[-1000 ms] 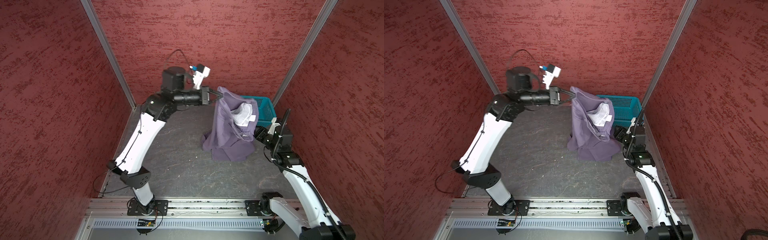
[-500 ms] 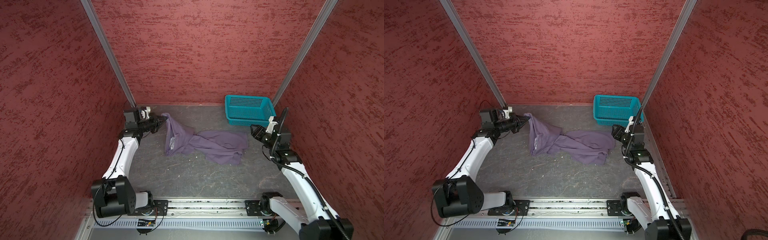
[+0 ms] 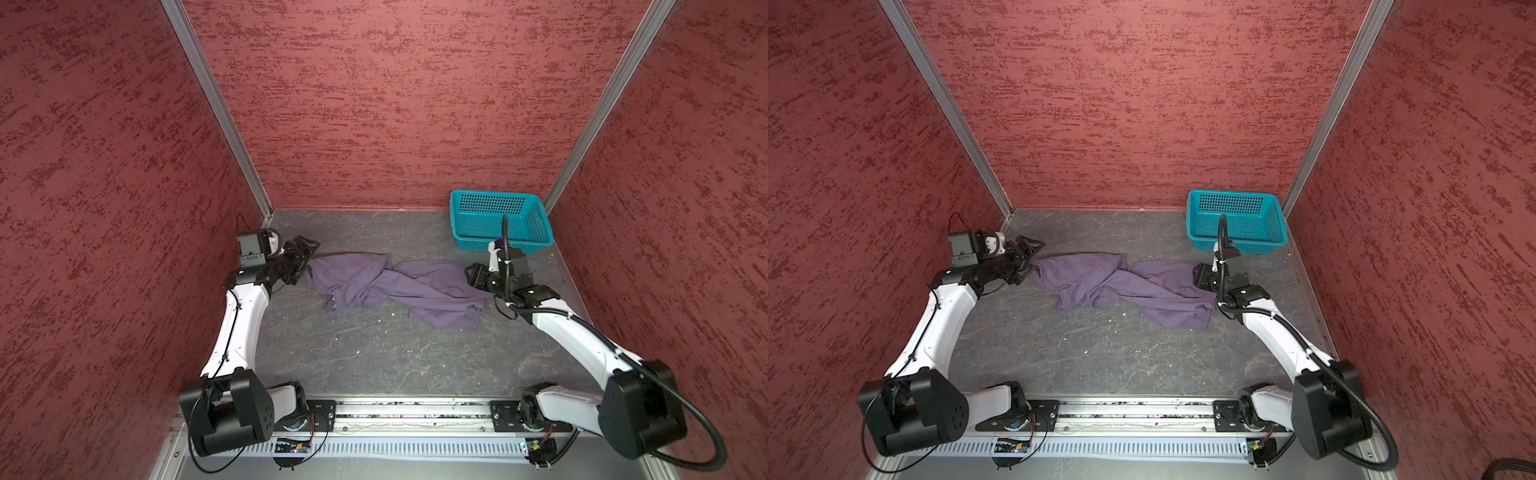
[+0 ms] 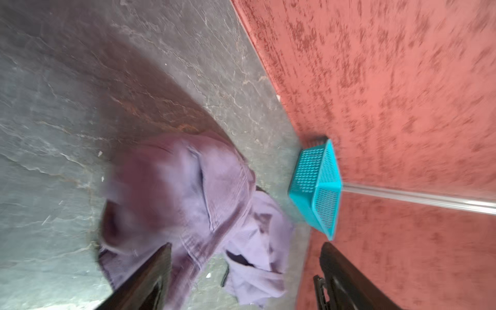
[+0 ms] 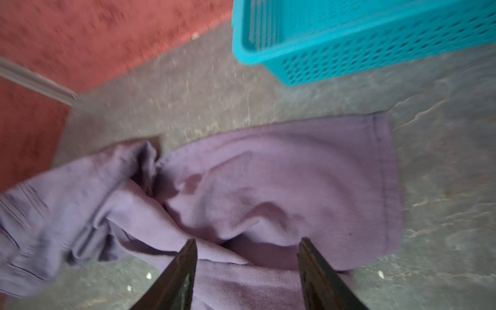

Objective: Fold and stack the trousers
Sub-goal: Flatten out the trousers at the center of the table.

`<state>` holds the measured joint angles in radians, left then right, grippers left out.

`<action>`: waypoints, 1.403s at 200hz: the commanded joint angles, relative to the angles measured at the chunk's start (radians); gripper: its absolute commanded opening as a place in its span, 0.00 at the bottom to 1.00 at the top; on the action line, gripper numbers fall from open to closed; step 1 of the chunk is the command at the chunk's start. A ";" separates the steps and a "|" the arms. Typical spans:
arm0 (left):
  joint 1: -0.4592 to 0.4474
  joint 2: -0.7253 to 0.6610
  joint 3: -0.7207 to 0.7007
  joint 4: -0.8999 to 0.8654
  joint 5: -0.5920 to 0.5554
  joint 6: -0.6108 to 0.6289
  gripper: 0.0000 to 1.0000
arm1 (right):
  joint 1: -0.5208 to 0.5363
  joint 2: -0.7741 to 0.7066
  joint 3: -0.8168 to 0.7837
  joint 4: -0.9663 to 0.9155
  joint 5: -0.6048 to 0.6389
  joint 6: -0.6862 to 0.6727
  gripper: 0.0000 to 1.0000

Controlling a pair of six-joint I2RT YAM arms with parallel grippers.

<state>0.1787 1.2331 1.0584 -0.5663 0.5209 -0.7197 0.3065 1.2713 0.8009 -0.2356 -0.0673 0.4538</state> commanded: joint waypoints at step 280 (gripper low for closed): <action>-0.305 0.129 0.493 -0.314 -0.502 0.300 0.00 | 0.150 0.213 0.069 0.072 0.019 -0.029 0.55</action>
<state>-0.1001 1.3975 1.4063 -0.7990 0.0528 -0.5137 0.4412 1.4876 0.8776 -0.2024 -0.0330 0.4290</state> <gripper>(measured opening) 0.062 0.551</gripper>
